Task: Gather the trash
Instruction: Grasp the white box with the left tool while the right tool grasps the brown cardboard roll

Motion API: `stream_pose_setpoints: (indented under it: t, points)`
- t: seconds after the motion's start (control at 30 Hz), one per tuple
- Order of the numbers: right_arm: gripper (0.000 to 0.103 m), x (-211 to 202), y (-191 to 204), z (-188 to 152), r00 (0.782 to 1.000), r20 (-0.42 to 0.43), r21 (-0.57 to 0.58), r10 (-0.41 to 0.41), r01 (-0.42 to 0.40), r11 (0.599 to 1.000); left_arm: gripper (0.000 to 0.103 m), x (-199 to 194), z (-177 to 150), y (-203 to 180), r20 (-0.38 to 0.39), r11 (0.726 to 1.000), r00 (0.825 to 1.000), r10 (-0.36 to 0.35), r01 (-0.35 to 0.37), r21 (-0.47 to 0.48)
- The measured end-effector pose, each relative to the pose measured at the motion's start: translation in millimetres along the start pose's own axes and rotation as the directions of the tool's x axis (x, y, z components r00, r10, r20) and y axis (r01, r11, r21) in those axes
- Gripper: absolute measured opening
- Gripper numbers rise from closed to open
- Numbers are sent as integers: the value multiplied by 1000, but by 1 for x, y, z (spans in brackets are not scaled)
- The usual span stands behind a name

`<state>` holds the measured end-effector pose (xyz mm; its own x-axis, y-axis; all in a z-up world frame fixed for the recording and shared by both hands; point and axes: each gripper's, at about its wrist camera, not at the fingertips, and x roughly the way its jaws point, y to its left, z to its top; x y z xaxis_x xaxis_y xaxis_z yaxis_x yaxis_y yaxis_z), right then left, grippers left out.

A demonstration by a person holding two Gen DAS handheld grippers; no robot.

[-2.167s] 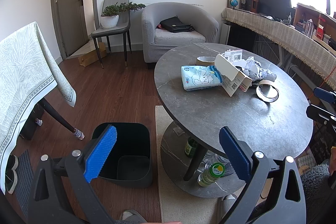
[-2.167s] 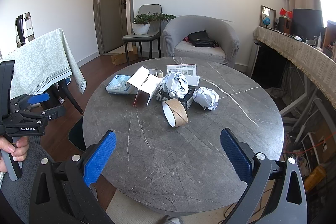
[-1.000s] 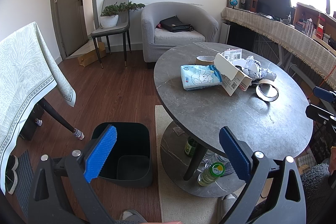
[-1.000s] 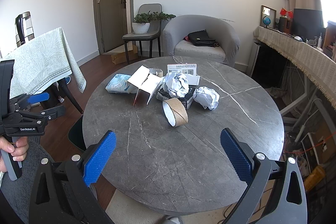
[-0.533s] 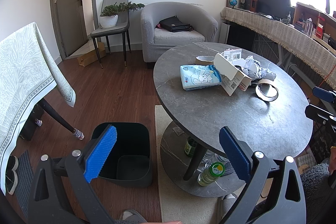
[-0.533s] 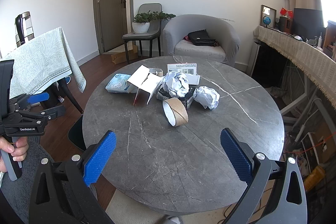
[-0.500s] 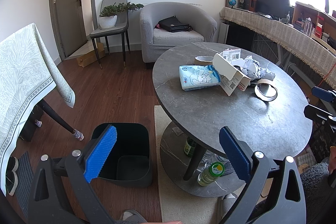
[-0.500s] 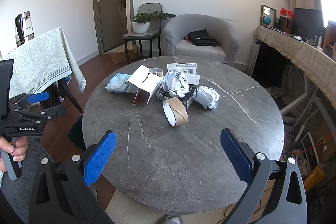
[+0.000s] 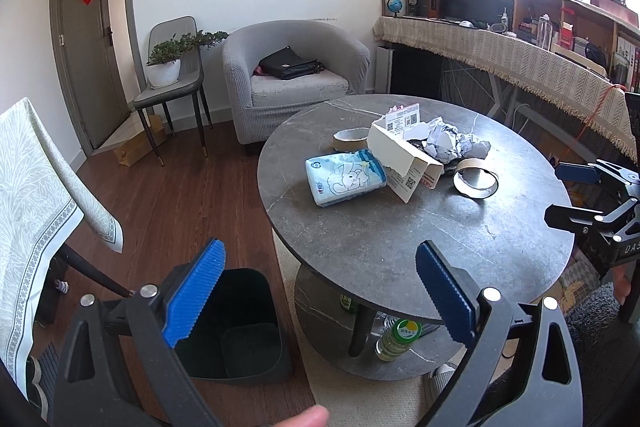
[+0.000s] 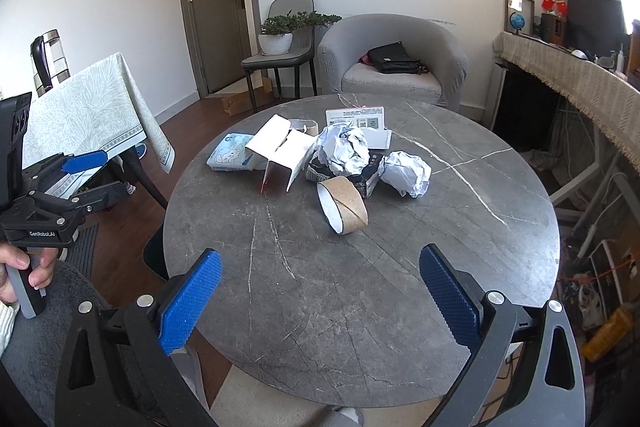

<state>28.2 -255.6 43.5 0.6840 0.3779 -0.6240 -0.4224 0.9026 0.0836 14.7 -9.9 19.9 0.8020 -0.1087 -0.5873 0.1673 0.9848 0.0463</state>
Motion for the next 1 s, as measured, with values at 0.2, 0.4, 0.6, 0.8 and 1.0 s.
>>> stream_pose_setpoints:
  t: [0.2, 0.4, 0.6, 0.8, 1.0]
  points:
    - [100, 10, -6, 10, 999, -12, -6, 34, -34, 999, 85, 13, 24, 2, -12, 993, 996, -83, 84, 84]
    - [100, 22, -18, 21, 994, -25, 11, 107, -107, 994, 90, 42, 52, -12, -82, 956, 979, -185, 199, 217]
    - [100, 42, -20, 26, 981, -77, -15, 178, -179, 984, 90, 75, 70, -28, -172, 889, 938, -300, 340, 307]
    - [100, 52, -25, 29, 972, -115, -33, 203, -208, 978, 88, 112, 82, -46, -260, 800, 894, -365, 444, 405]
    - [100, 59, -33, 26, 963, -134, -16, 232, -236, 972, 88, 145, 96, -48, -332, 747, 850, -410, 521, 413]
